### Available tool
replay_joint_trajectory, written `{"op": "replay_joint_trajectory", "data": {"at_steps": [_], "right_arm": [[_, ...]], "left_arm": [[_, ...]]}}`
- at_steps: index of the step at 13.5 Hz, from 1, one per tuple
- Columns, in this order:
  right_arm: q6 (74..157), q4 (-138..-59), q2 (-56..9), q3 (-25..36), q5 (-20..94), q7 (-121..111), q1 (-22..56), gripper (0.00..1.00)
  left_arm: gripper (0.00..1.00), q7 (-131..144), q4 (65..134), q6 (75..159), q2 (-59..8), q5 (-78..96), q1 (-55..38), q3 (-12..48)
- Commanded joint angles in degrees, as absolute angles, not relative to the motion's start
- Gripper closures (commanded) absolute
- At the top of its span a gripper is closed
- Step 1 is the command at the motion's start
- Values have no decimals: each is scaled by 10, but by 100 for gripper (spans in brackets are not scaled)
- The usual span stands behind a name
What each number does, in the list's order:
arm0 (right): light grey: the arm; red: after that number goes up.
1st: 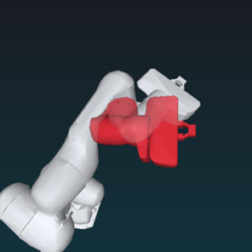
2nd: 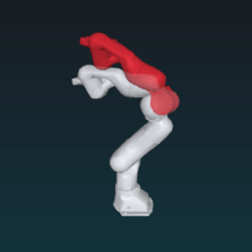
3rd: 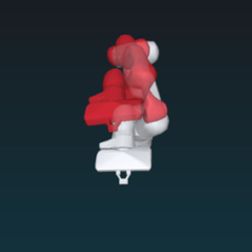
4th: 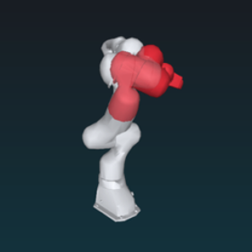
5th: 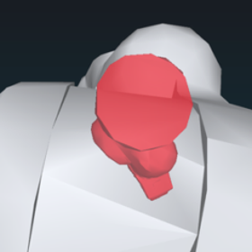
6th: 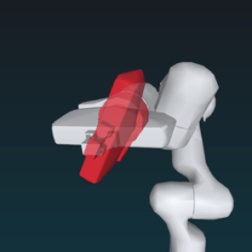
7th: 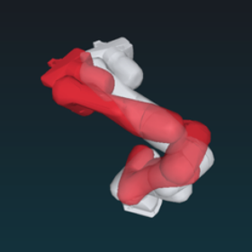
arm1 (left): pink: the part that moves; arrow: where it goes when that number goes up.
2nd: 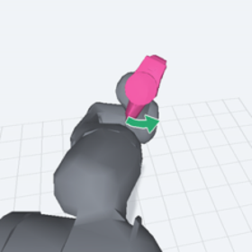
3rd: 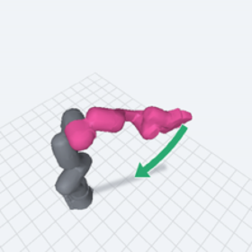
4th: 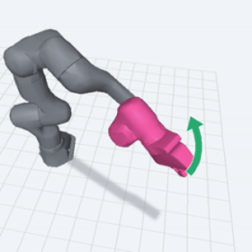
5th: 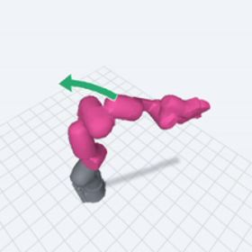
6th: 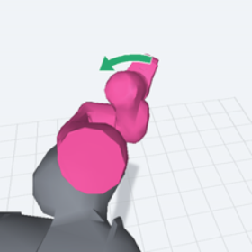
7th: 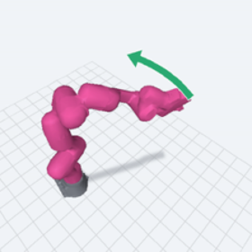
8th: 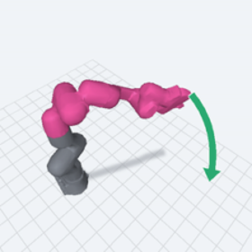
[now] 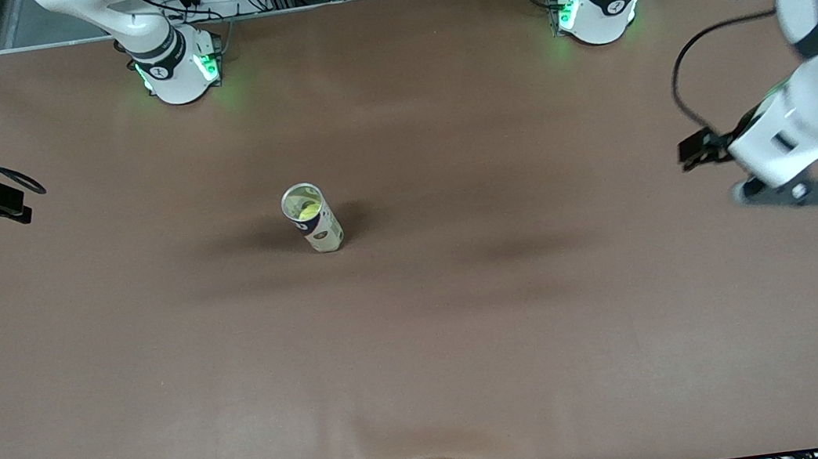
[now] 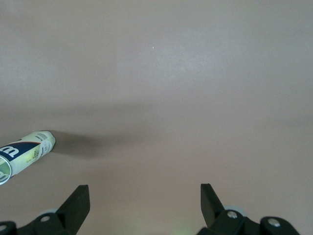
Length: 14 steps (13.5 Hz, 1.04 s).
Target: Insert tennis ball vertically with right arm
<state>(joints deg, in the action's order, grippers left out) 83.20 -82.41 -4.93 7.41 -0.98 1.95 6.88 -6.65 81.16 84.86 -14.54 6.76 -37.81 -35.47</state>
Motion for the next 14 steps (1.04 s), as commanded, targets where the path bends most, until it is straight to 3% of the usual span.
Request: {"op": "replay_joint_trajectory", "data": {"at_steps": [1, 2, 4, 6, 8, 14], "right_arm": [[878, -896, -5, 71, -16, 20, 66, 0], [886, -906, 2, 71, -16, 20, 66, 0], [886, -905, 2, 71, -17, 19, 67, 0], [886, -903, 2, 71, -17, 19, 71, 0], [881, -888, -4, 65, -14, 20, 64, 0], [874, -887, -4, 65, -8, 23, 72, 0]], "left_arm": [[0, -41, 819, 826, -96, 46, -359, -342], [0, -25, 822, 827, -78, 32, -297, -275], [0, -19, 817, 827, -65, -38, -119, -63], [0, -14, 816, 822, -51, -56, -36, 29], [0, 12, 818, 822, -38, -54, 6, 60], [0, 61, 818, 822, -43, 40, 11, 60]]}}
